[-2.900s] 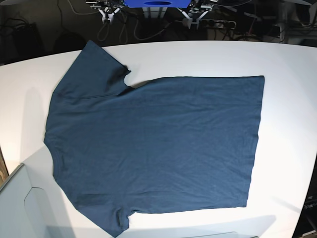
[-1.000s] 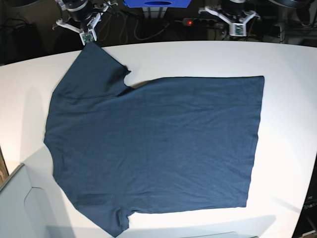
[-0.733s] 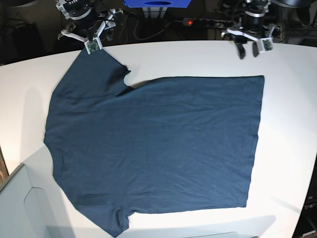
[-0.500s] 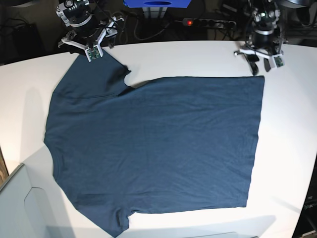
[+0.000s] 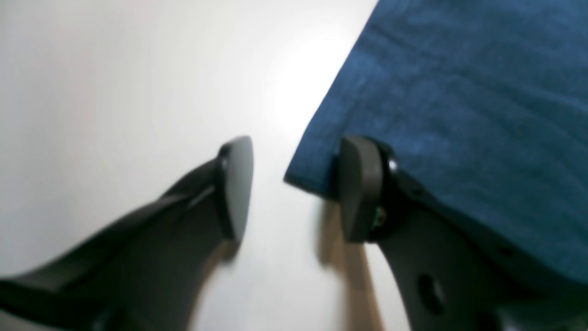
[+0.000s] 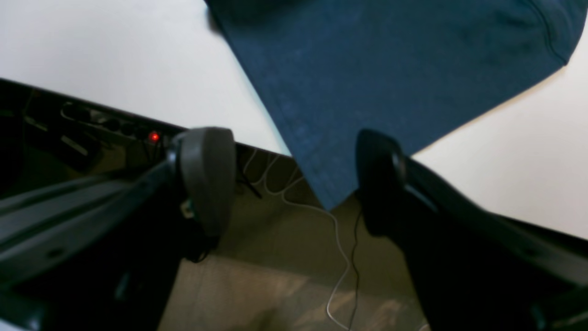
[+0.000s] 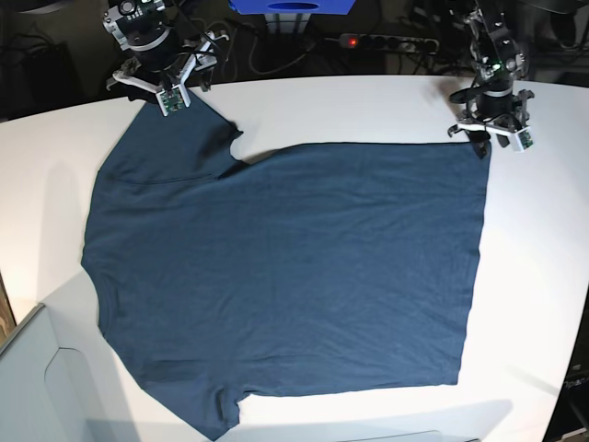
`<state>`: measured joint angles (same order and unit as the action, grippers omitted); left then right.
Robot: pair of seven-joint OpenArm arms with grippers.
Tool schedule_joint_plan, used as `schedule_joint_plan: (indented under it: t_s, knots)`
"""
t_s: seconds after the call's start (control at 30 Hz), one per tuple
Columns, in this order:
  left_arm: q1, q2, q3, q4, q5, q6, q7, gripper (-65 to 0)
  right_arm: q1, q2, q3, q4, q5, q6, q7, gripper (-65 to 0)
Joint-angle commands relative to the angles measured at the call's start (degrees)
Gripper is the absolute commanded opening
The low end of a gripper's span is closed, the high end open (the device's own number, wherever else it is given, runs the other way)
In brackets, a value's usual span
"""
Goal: Fold the T-shirt properly
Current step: 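Lower both grippers and pinch the shirt's shoulder and collar-side corners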
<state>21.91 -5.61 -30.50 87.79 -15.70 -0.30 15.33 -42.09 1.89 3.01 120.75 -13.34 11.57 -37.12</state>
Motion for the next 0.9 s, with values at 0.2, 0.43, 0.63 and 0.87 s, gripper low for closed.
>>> schedule_joint_plan:
  t_s: [0.2, 0.43, 0.63, 0.87]
  knots:
    - [-1.3, -0.5, -0.22, 0.34, -0.16, 0.16, -0.87, -34.8, -0.42, 0.18, 0.2, 0.88, 0.2, 0.69, 0.86, -25.8]
    - [-1.12, -0.77, 2.59, -1.59, -0.16, 0.16, -0.96, -45.7, -0.42, 0.18, 0.2, 0.88, 0.2, 0.69, 0.86, -25.8]
    - [-1.03, -0.42, 2.85, -1.59, -0.16, 0.16, -0.96, -57.1, -0.42, 0.18, 0.2, 0.88, 0.11, 0.69, 0.86, -25.8]
    - [-0.07, -0.42, 2.5, -0.71, -0.16, 0.16, -0.96, -65.0, 0.81, 0.09, 0.29, 0.88, 0.11, 0.69, 1.12, -25.3]
